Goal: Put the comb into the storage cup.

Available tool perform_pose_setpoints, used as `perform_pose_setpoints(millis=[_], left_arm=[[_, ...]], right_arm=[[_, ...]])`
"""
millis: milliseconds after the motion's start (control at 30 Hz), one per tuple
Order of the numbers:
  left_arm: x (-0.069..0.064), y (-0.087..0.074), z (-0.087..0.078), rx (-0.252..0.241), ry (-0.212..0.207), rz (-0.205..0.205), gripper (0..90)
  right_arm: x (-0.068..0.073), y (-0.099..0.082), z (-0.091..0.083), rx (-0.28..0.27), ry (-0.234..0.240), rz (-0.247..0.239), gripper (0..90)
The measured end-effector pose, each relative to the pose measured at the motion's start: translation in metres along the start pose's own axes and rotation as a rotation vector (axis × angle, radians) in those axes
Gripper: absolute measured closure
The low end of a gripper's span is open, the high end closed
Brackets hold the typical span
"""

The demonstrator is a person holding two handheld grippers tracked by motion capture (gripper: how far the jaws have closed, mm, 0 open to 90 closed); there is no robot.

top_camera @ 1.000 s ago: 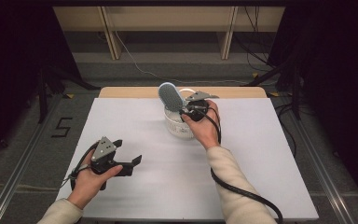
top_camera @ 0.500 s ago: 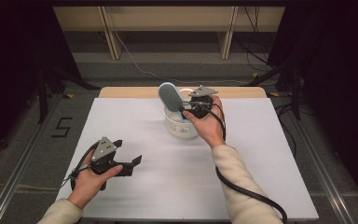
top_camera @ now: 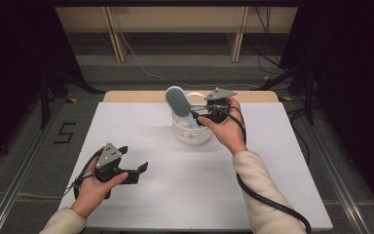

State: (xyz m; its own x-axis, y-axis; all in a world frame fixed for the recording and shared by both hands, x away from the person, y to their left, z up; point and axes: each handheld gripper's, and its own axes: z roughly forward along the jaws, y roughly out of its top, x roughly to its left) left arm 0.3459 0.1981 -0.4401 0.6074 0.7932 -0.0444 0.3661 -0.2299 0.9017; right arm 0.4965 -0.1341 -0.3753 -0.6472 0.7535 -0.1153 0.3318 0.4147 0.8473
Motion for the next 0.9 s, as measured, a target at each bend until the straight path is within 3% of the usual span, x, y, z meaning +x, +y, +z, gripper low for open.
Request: perform_pose_setpoints(millis=[267,500,900], left_arm=[[0.0,0.0,0.0,0.001,0.001,0.0,6.6],[0.001,0.0,0.0,-0.002,0.002,-0.002,6.0],[0.003,0.0,0.0,0.009,0.025,-0.005,4.8]], right_arm=[[-0.006,-0.004,-0.01,0.015,0.01,-0.003,24.9],[-0.013,-0.009,-0.024,-0.007,0.013,0.005,24.3],[-0.023,-0.028,-0.051,-0.003,0.011,-0.001,19.7]])
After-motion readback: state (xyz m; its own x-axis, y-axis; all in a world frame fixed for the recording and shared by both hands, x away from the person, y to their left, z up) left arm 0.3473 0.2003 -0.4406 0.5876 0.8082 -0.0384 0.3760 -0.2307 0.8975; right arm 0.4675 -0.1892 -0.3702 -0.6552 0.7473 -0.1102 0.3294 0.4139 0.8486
